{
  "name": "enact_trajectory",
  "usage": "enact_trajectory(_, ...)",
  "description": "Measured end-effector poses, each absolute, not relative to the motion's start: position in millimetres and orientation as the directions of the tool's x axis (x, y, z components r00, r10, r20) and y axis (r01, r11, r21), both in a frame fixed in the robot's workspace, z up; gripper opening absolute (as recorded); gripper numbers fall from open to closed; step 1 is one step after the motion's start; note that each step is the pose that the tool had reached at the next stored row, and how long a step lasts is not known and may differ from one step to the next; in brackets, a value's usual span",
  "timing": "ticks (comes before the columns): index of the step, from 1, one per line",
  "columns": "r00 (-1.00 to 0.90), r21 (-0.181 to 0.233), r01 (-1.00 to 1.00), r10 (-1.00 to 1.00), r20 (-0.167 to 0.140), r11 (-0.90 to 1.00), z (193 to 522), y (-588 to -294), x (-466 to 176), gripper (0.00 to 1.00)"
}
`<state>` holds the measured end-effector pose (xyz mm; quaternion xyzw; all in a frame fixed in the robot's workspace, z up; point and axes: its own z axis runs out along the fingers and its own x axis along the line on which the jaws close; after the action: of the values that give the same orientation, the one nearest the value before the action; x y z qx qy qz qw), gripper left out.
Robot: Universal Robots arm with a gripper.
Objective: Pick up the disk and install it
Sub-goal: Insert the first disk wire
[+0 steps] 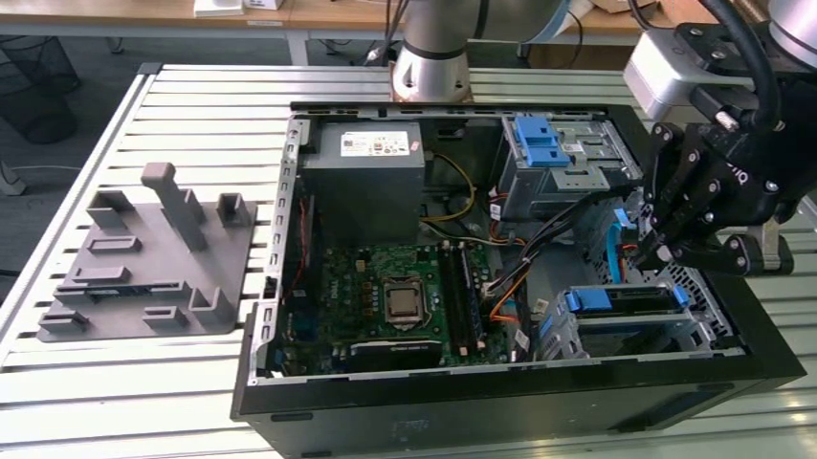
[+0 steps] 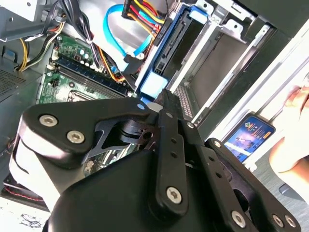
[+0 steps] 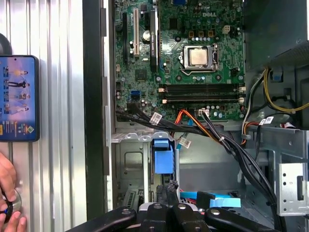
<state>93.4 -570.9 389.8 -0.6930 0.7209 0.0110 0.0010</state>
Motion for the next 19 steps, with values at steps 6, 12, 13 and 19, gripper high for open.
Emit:
enact_trajectory(6, -0.039, 0.014, -0.999, -0.999, -0.017, 0.039, 388, -571, 98, 0.11)
enact_trajectory(12, -0.04, 0.014, -0.999, -0.999, -0.017, 0.039, 385, -569, 110, 0.11)
enact_trajectory(13, -0.04, 0.014, -0.999, -0.999, -0.017, 0.039, 385, -568, 112, 0.11)
enact_trajectory(19, -0.04, 0.014, -0.999, -0.999, -0.017, 0.039, 382, -557, 118, 0.11)
